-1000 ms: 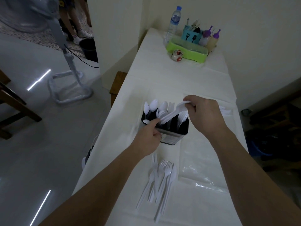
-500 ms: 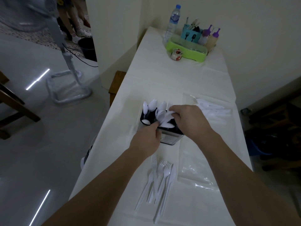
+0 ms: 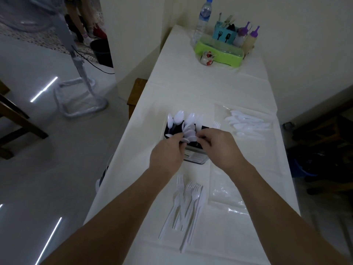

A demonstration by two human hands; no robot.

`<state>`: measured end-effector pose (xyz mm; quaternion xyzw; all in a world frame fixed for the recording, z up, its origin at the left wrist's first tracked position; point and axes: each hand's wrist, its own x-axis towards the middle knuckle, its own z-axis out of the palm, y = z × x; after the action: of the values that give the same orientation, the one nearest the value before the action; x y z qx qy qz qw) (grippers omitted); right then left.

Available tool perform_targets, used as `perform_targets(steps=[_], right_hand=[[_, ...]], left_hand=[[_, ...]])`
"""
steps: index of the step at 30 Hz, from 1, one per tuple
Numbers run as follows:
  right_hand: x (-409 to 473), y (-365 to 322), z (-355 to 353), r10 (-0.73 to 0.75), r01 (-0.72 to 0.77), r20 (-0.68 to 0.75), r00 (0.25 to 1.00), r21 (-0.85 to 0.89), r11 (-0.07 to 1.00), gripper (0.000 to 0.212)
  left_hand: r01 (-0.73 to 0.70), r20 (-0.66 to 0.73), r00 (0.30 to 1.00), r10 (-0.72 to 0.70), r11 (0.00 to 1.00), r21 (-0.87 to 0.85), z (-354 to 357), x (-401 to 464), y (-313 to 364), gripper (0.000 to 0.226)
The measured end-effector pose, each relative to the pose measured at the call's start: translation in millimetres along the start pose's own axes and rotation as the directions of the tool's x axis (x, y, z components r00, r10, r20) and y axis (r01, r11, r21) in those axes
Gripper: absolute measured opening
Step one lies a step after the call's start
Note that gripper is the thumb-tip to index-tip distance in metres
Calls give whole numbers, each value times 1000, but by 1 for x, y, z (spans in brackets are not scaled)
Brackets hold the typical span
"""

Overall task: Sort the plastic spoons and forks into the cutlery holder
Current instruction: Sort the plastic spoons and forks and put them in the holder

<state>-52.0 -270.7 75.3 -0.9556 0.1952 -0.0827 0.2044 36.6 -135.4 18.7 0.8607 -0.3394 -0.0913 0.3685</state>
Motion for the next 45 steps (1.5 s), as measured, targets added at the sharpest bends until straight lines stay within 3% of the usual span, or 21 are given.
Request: perform_targets(steps=[5, 10, 15, 17, 19, 23, 28, 33, 36, 40, 43, 45], right_hand=[[-1, -3, 11, -30, 32, 55, 998, -33, 999, 15], [-11, -4, 11, 10, -10, -28, 1000, 24, 1000, 12], [-39, -2, 8, 206, -194, -104, 973, 121, 974, 21], [-59, 3, 19, 347, -318, -138, 928, 195, 928, 16], [-84, 10, 40, 506, -485, -86, 858, 189, 854, 12], [-141, 12, 89, 694, -703, 111, 711, 109, 703, 17], [-181, 3, 129, 764, -790, 243, 598, 13, 613, 38], [-186, -2, 139, 804, -823, 196, 562, 38, 566, 33], [-186, 0, 138, 817, -838, 196, 542, 61, 542, 28], [-193, -4, 130, 822, -844, 194, 536, 152, 514, 30], [-201, -21, 128, 777, -787, 161, 608, 252, 563, 18], [-204, -35, 131, 715, -724, 156, 681, 291, 626, 15]], left_hand=[[-1, 1, 1000, 1, 998, 61, -4, -2, -2, 45], [-2, 41, 999, -1, 997, 74, -9, -6, -4, 52], [-34, -17, 999, 34, 999, 21, -20, -19, -2, 45], [-76, -75, 994, 73, 996, -36, -25, -34, -1, 32], [-70, -88, 994, 64, 995, -65, -22, -52, -5, 19], [81, 39, 996, -78, 995, -63, -1, -85, -21, 13], [253, 195, 950, -243, 967, -27, 28, -116, -39, 12], [289, 267, 922, -281, 957, 10, 38, -133, -42, 11], [331, 340, 888, -310, 943, -4, 44, -138, -45, 10], [455, 428, 833, -350, 874, -171, 47, -140, -36, 13], [549, 512, 771, -380, 804, -230, 47, -138, -23, 26], [534, 552, 751, -362, 825, -185, 48, -137, -17, 39]])
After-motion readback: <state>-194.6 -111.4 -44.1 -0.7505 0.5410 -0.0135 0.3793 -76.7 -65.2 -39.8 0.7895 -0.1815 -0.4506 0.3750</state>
